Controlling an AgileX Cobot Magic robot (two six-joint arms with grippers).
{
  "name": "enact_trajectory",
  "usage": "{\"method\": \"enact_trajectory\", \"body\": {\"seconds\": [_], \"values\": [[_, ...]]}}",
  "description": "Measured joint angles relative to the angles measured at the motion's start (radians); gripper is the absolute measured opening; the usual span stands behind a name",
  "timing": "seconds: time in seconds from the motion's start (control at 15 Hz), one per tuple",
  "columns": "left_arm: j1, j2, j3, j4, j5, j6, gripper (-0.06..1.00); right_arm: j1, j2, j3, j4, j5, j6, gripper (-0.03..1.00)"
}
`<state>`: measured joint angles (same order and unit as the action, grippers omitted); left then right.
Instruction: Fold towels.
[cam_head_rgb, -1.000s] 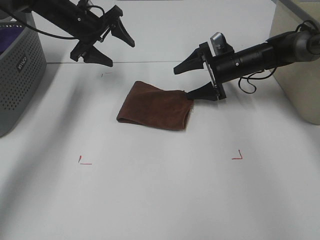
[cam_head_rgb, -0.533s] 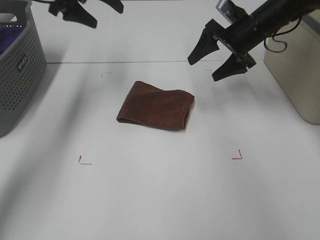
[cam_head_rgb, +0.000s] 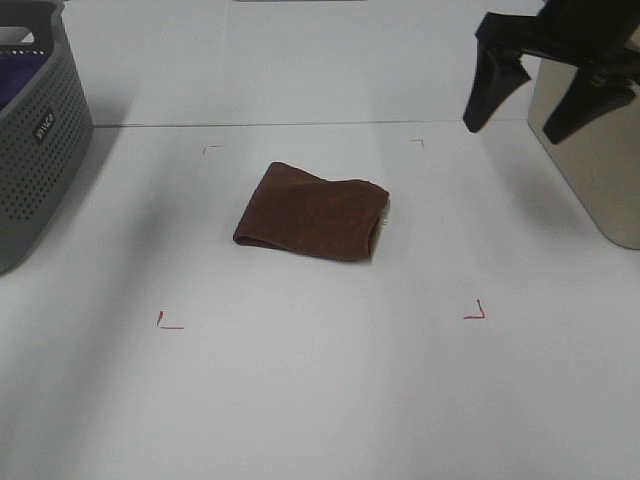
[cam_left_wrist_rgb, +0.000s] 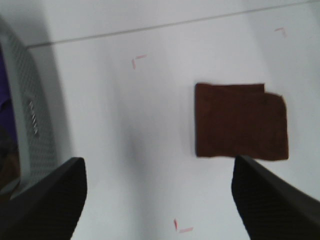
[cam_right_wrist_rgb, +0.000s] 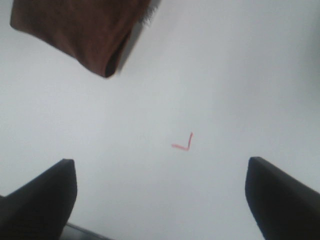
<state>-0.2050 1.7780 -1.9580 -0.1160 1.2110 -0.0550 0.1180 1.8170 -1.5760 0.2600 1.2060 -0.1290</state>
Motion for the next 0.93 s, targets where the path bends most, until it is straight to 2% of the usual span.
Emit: {"method": "enact_trajectory", "body": {"seconds": [0.07,0.13,0.27,0.47,0.67,0.93], "values": [[0.000,-0.100,0.145,0.030,0.001,-0.015,0.76,0.000,-0.090,0.093,-0.023,0.005,0.001,0.86],[0.000,-0.286,0.401,0.066,0.004,-0.040,0.76,0.000,-0.264,0.282,-0.054,0.005,0.001,0.86],[0.000,-0.504,0.647,0.073,0.004,-0.049,0.76,0.000,-0.466,0.484,-0.068,-0.023,0.001,0.86],[0.000,-0.818,0.943,0.073,0.006,-0.050,0.76,0.000,-0.764,0.780,-0.111,-0.069,0.001,0.86],[0.000,-1.150,1.176,0.074,-0.014,-0.044,0.76,0.000,-1.073,0.976,-0.196,-0.072,0.001,0.86],[0.000,-1.490,1.349,0.069,-0.077,0.055,0.76,0.000,-1.370,1.038,-0.205,-0.095,0.001,0.86]]}}
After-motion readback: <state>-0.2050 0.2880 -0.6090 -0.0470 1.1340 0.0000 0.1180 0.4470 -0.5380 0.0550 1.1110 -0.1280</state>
